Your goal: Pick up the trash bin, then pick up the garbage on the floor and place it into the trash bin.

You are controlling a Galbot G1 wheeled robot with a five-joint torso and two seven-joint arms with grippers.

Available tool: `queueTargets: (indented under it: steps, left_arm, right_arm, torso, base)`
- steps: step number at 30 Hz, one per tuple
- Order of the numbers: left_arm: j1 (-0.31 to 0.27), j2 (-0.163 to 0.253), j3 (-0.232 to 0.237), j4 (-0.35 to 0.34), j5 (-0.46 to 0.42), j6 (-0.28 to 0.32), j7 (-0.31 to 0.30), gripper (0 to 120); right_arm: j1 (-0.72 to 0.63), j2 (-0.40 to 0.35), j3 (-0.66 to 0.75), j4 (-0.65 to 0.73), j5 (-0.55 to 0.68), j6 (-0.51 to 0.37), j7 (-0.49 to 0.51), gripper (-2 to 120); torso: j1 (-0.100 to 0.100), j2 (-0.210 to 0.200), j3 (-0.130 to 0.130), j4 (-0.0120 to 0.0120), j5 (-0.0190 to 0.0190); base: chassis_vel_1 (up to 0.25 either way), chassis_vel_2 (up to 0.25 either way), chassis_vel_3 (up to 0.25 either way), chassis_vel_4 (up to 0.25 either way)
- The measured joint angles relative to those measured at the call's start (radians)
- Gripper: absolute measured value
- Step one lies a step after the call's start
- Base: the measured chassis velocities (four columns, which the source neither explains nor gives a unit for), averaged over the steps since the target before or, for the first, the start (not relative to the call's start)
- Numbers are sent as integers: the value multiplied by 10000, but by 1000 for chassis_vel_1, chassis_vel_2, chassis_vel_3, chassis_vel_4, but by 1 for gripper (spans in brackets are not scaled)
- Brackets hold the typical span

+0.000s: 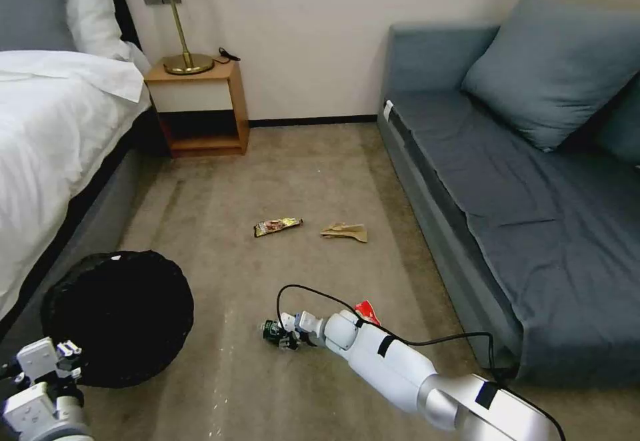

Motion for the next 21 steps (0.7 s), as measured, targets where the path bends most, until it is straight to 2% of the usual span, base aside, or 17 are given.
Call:
queueTargets:
  steps: [3,10,13,19,21]
  left_arm:
    - [-18,-15,49,28,19,0,9,3]
    - [-38,-15,139,61,73,84,9,3]
    - [-23,-91,233,1,246,138,10,3]
    - [26,-158,263,-86,414,160,10,3]
    - [105,-244,290,-190,595,231,9,3]
  right_arm:
    - [-17,-119,143,341,100,-24,-1,28]
    - [-41,-316,291,970,582,-68,32,27]
    - [-47,-309,572,1691,2787,-68,-22,27]
    - [1,-228,857,2173,4132,-205,-24,27]
    - [144,-72,1245,2619,5236,-356,-70,27]
  torso:
    - [0,0,0,0,0]
    - [0,0,0,-1,0]
    - [0,-1,1,-2,0]
    - [0,0,0,0,0]
    - [0,-1,1,0,0]
  base:
    - [0,0,0,0]
    - [0,0,0,0]
    - [0,0,0,0]
    - [0,0,0,0]
    - [0,0,0,0]
